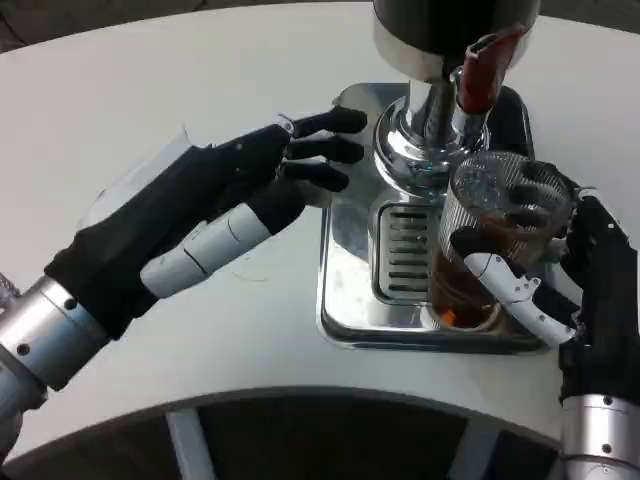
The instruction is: Grasp the cup under the faucet to collect the drink, then remove the cup.
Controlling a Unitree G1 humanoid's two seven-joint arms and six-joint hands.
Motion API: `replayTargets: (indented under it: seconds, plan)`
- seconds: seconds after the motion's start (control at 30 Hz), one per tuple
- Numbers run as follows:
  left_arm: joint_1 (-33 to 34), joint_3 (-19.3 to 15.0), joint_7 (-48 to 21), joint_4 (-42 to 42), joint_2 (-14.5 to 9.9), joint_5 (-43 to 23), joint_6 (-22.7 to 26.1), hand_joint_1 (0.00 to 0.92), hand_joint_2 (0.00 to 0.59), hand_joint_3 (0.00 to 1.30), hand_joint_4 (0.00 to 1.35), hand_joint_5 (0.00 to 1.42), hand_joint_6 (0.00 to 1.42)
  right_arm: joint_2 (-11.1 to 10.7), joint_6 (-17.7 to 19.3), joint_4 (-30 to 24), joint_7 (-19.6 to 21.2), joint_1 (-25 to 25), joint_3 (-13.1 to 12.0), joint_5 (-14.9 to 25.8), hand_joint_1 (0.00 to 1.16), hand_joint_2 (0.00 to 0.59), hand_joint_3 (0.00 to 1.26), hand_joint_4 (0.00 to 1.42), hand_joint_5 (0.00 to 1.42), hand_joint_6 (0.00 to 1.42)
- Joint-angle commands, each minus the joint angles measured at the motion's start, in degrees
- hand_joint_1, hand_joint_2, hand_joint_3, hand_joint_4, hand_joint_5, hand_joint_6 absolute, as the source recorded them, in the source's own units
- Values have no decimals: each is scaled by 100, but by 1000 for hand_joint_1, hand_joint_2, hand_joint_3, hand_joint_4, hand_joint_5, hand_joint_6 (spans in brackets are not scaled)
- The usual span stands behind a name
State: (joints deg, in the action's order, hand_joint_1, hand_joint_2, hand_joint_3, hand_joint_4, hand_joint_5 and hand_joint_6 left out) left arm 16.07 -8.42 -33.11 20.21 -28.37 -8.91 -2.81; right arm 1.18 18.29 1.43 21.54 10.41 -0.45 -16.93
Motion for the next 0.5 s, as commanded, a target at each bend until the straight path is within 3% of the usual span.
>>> replayTargets:
  seconds: [0.03,0.5]
  plan:
    - [-316,-14,72,73,-82,81,23,0,92,229,245,314,346,2,115,-289,-44,-153,-22,45,768,212,740,853,959,765]
    - [-646,-7,240,-138,-255,587,-159,0,95,223,236,289,310,-5,92,-579,-209,-421,-8,-28,768,212,762,878,1007,826]
